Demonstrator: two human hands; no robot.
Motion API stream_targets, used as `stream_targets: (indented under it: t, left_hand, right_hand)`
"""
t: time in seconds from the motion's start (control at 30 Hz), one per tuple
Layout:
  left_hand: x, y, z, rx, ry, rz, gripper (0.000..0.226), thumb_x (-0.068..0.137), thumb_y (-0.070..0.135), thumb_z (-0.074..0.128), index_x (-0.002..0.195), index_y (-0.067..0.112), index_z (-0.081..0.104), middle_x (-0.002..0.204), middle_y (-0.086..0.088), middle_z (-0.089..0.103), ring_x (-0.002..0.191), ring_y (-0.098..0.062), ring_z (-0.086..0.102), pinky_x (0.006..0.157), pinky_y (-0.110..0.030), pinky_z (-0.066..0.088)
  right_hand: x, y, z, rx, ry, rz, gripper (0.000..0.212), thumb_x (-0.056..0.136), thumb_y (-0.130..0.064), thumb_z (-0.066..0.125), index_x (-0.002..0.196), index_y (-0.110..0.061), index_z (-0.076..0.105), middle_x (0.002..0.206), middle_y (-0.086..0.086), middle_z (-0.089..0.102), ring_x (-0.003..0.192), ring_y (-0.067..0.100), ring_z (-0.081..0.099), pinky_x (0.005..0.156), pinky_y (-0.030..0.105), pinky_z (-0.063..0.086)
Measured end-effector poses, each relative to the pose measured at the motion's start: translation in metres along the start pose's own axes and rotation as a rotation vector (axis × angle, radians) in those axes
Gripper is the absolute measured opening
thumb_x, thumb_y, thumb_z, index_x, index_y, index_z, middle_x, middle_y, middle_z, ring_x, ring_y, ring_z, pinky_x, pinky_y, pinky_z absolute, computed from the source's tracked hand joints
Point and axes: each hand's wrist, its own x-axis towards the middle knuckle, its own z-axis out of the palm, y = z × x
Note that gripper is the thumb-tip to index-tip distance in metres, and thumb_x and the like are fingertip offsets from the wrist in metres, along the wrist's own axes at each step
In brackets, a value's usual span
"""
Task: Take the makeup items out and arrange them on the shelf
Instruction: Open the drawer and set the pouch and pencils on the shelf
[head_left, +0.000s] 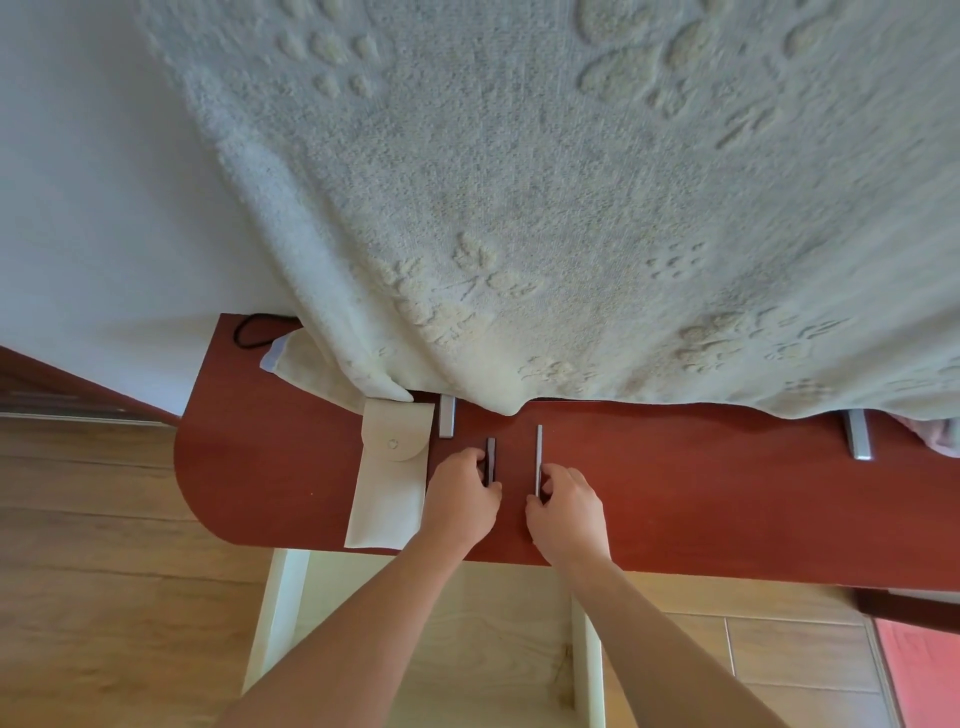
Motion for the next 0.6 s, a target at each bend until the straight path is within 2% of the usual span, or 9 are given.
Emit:
stream_targets:
  t: [0.13,0.27,0.43,0.6]
  left_hand:
    - [0.000,-0.002,-0.003,0.025,0.000,0.001,0.053,0.089,0.024,0.071,0.138,0.013,0.054,0.120,-0.004,0.065,0.111,-0.020,0.062,0.095,-0.031,0.051]
    - [-0.005,-0.002,-0.007,0.037,0.001,0.004,0.054,0.089,0.025,0.071,0.139,0.014,0.052,0.121,-0.001,0.063,0.111,-0.018,0.060,0.095,-0.030,0.051]
    - [-0.012,0.000,-0.013,0.026,0.014,0.031,0.056,0.089,0.026,0.072,0.139,0.017,0.051,0.124,0.000,0.060,0.110,-0.017,0.061,0.095,-0.032,0.052]
    - [-0.026,0.001,-0.019,-0.005,0.028,0.062,0.060,0.089,0.027,0.071,0.143,0.020,0.046,0.132,0.001,0.055,0.118,-0.016,0.058,0.098,-0.033,0.051]
  right_hand:
    - [-0.001,0.001,-0.003,-0.018,-0.018,-0.004,0.035,0.091,-0.022,0.061,0.125,-0.016,0.056,0.100,-0.006,0.050,0.079,0.015,0.061,0.073,0.032,0.057]
    - [-0.003,0.000,-0.007,-0.032,-0.021,-0.021,0.040,0.091,-0.025,0.061,0.130,-0.018,0.053,0.110,-0.004,0.053,0.089,0.013,0.058,0.079,0.028,0.054]
    - [-0.008,0.000,-0.012,-0.043,-0.023,-0.039,0.052,0.091,-0.029,0.061,0.140,-0.019,0.045,0.124,-0.002,0.052,0.102,0.016,0.058,0.086,0.030,0.052]
    - [-0.017,0.000,-0.018,-0.041,-0.015,-0.083,0.058,0.090,-0.033,0.062,0.144,-0.020,0.042,0.132,-0.002,0.049,0.112,0.017,0.056,0.090,0.031,0.051]
